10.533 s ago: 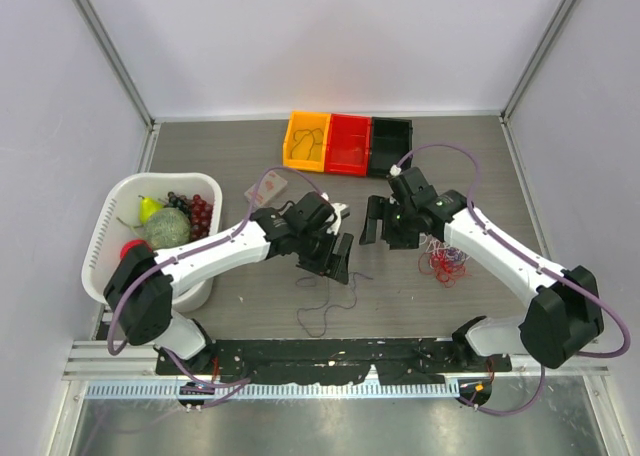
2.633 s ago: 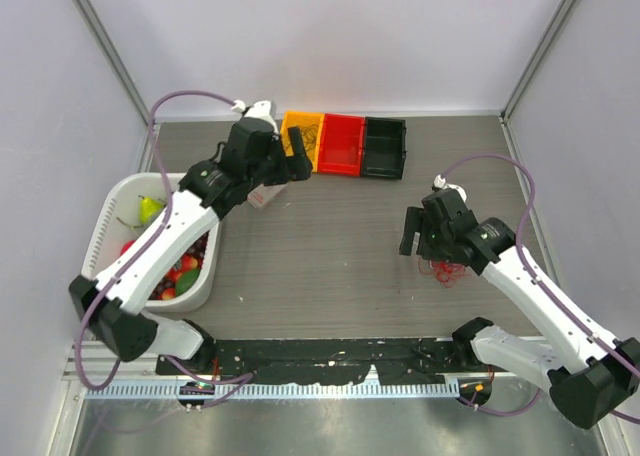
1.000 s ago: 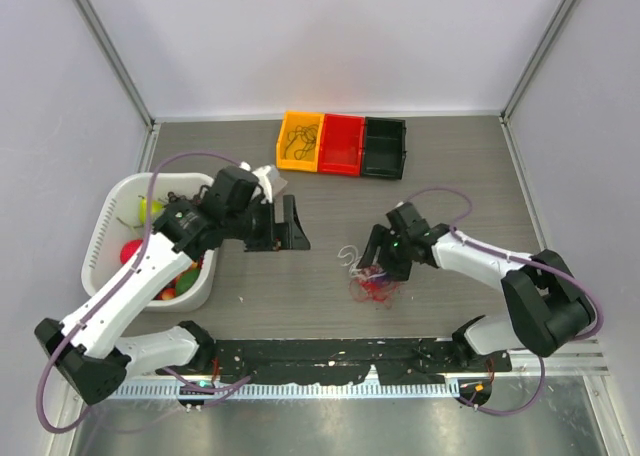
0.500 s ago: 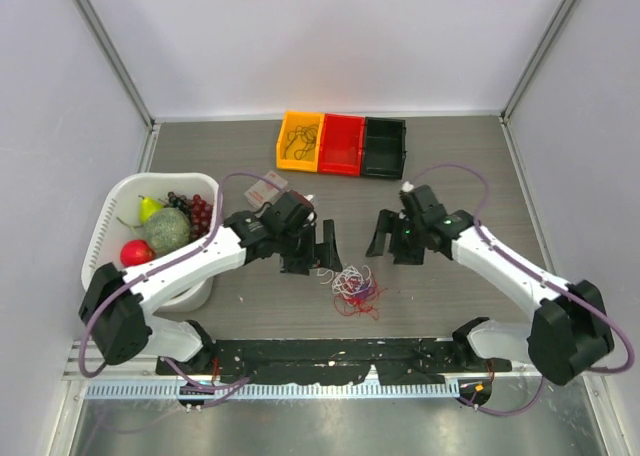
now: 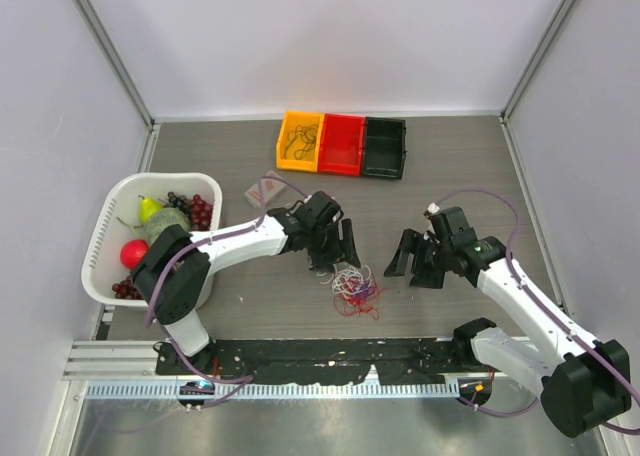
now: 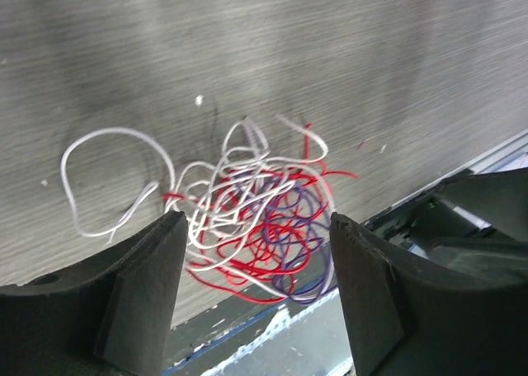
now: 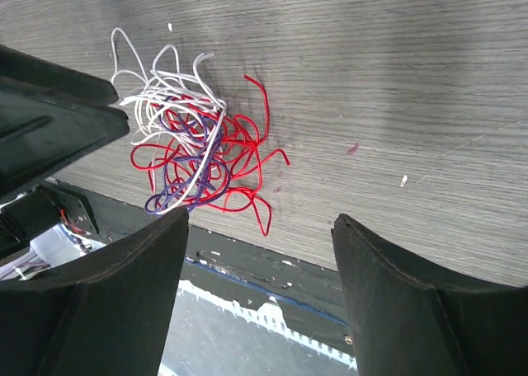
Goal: Untangle the cables
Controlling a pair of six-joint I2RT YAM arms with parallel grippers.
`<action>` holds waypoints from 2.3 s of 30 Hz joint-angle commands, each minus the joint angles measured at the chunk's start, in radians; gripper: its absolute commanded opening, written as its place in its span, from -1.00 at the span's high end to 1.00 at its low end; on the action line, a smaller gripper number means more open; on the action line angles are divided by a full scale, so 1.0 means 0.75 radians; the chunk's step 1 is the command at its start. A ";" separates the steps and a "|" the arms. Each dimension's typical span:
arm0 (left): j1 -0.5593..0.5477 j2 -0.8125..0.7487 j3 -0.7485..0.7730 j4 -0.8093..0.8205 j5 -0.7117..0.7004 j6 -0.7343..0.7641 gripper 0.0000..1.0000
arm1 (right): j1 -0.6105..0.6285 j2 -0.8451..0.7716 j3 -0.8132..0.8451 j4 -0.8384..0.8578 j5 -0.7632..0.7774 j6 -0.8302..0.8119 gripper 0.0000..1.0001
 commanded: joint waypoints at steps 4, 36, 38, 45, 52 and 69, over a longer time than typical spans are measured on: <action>-0.002 0.078 0.183 0.039 0.010 -0.025 -0.16 | 0.004 -0.052 0.023 0.032 -0.049 0.019 -0.47; -0.211 0.002 0.225 -0.272 -0.174 0.055 0.06 | 0.243 0.304 -0.001 0.314 -0.268 -0.112 0.10; -0.211 0.012 0.291 -0.355 -0.219 0.102 0.04 | 0.245 0.308 -0.022 0.332 -0.262 -0.110 0.11; -0.211 0.047 0.346 -0.448 -0.172 0.304 -0.07 | 0.245 0.322 -0.036 0.375 -0.268 -0.104 0.25; -0.209 0.161 0.465 -0.491 -0.060 0.382 -0.02 | 0.243 0.316 -0.071 0.392 -0.278 -0.095 0.44; -0.219 0.270 0.563 -0.558 -0.121 0.436 0.13 | 0.245 0.284 -0.069 0.361 -0.251 -0.098 0.44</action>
